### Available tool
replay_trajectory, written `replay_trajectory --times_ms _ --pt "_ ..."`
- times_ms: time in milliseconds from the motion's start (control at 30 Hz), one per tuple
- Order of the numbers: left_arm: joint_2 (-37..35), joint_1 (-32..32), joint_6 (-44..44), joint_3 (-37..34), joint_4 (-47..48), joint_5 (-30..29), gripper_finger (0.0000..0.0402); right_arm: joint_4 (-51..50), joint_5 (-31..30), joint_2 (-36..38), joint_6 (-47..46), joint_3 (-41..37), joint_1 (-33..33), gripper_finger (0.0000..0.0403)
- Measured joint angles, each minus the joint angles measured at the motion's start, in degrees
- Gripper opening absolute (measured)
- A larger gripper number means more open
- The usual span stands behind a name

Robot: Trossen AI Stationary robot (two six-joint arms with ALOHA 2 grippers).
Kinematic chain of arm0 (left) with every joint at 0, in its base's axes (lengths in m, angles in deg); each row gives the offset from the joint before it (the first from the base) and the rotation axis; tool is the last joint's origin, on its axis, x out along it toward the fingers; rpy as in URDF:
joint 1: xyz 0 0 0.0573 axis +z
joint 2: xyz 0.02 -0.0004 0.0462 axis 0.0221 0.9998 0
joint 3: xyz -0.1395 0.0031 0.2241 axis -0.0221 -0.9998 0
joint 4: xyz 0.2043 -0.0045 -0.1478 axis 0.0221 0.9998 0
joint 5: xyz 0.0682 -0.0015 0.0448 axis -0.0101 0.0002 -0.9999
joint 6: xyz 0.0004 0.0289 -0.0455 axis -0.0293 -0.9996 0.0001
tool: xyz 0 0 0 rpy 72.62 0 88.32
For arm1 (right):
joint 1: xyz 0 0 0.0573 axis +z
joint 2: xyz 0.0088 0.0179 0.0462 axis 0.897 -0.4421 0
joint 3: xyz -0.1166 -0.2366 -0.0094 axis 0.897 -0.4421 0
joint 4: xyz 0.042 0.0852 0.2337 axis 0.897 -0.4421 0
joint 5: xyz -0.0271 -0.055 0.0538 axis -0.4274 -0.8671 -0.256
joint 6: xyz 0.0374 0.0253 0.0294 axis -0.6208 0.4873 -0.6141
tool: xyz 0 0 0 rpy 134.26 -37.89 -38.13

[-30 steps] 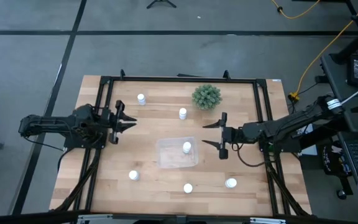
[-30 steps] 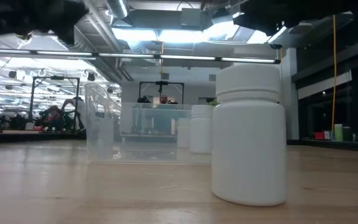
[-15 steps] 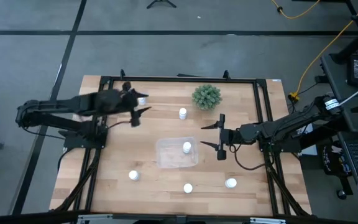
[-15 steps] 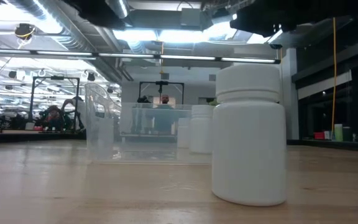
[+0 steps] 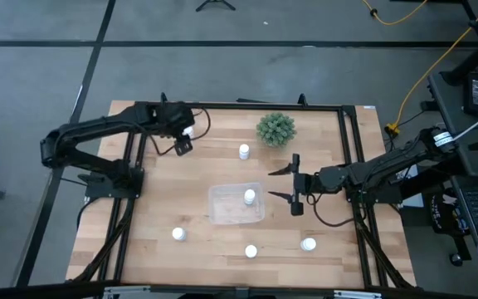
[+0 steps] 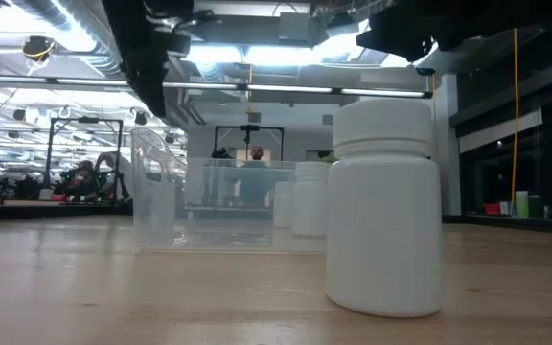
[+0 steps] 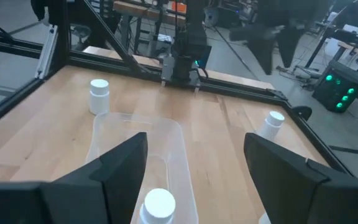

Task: Pick and place pill bottles into a basket
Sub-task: Put the white medicine bottle into the transparent bin

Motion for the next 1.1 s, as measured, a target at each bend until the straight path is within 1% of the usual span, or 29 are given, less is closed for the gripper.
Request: replay_trajectory --times_ms 33,200,400,533,800,967,1100 --pt "0.06 0.98 -0.32 0.00 -0.29 0.11 0.0254 0.11 0.04 0.00 0.02 0.00 0.00 0.0271" --pt "0.06 5.50 -3.35 0.00 -2.33 5.83 0.0254 0.08 0.04 0.00 -0.46 0.00 0.00 0.0271" --pt "0.70 9.93 -4.68 0.00 -4.14 9.53 0.0254 -0.70 0.06 0.00 -2.37 0.00 0.20 0.0271" --pt "2.66 11.48 -5.78 0.00 -4.14 9.88 0.0254 -0.73 0.07 0.00 -2.55 0.02 0.79 0.0271" --pt "9.69 14.49 -8.14 0.00 -6.49 11.60 0.0254 -0.70 0.07 0.00 -2.34 0.02 1.01 0.0271" --pt "13.97 16.83 -9.44 0.00 -7.12 11.34 0.0254 -0.79 0.07 0.00 -2.34 0.02 1.01 0.0271" --pt "15.88 18.78 -9.53 0.00 -7.01 10.09 0.0254 -1.07 0.07 0.00 -2.32 0.02 1.01 0.0271"
